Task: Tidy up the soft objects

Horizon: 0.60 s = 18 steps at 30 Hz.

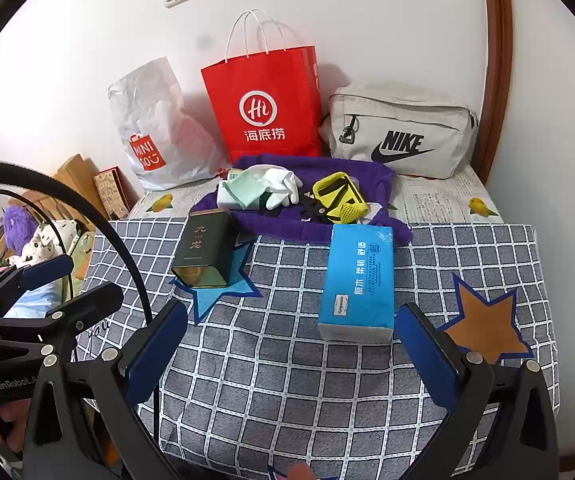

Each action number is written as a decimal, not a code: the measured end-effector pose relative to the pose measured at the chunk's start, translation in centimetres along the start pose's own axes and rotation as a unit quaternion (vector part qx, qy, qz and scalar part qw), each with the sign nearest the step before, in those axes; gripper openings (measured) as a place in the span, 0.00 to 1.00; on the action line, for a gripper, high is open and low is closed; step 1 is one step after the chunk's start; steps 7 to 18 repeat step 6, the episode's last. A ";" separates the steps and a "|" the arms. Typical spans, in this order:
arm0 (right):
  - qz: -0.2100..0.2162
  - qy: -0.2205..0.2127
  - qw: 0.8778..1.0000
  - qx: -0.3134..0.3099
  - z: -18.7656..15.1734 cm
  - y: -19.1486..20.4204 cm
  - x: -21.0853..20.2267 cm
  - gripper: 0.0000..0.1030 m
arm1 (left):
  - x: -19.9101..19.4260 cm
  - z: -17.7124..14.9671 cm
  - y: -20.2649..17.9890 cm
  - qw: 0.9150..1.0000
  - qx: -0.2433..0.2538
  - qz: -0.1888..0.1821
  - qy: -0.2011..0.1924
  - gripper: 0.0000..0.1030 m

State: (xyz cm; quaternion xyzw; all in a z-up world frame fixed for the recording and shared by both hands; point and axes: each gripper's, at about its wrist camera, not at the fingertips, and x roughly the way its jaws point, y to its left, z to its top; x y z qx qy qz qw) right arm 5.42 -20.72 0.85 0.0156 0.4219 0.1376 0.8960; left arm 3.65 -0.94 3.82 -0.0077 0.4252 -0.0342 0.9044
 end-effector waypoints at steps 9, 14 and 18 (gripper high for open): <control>0.000 0.001 1.000 0.000 0.0 0.0 0.0 1.00 | 0.0 0.0 0.0 1.000 0.000 0.001 -0.001 0.89; 0.000 0.001 1.000 0.000 0.0 0.0 0.0 1.00 | 0.0 0.0 0.0 1.000 0.000 0.001 -0.001 0.89; 0.000 0.001 1.000 0.000 0.0 0.0 0.0 1.00 | 0.0 0.0 0.0 1.000 0.000 0.001 -0.001 0.89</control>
